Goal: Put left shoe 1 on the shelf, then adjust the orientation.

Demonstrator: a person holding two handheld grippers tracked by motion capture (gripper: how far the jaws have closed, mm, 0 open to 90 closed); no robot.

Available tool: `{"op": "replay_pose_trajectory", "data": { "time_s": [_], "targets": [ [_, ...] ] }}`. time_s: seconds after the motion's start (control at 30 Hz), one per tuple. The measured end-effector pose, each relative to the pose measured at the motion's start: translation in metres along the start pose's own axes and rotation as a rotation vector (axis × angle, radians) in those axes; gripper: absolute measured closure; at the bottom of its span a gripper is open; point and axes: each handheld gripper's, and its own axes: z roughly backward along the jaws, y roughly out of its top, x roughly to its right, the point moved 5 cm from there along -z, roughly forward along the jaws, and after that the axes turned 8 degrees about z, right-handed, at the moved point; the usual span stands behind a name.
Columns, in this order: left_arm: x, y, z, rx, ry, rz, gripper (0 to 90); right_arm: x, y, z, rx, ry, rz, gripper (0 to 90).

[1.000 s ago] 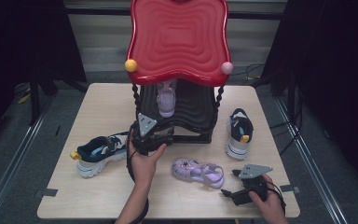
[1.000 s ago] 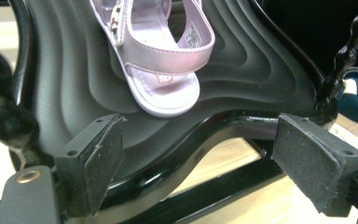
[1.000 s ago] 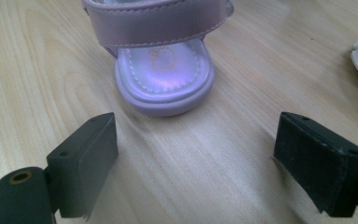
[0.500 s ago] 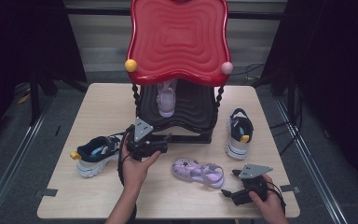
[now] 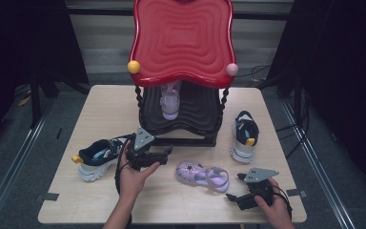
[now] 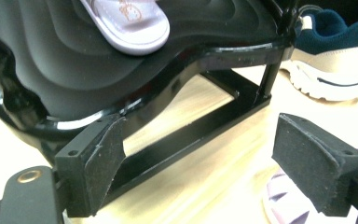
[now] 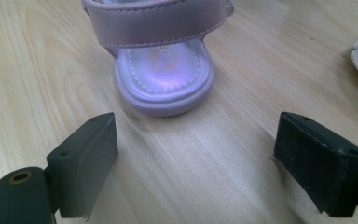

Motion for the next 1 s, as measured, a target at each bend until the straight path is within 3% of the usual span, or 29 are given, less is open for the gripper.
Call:
{"op": "replay_pose_trajectory", "data": {
  "time_s": [1.0],
  "targets": [
    [-0.008,-0.067,0.017,-0.196,-0.029,-0.045,15.9,0.000,0.000,0.000,0.003,0.000,0.006,12.6]
  ]
}}
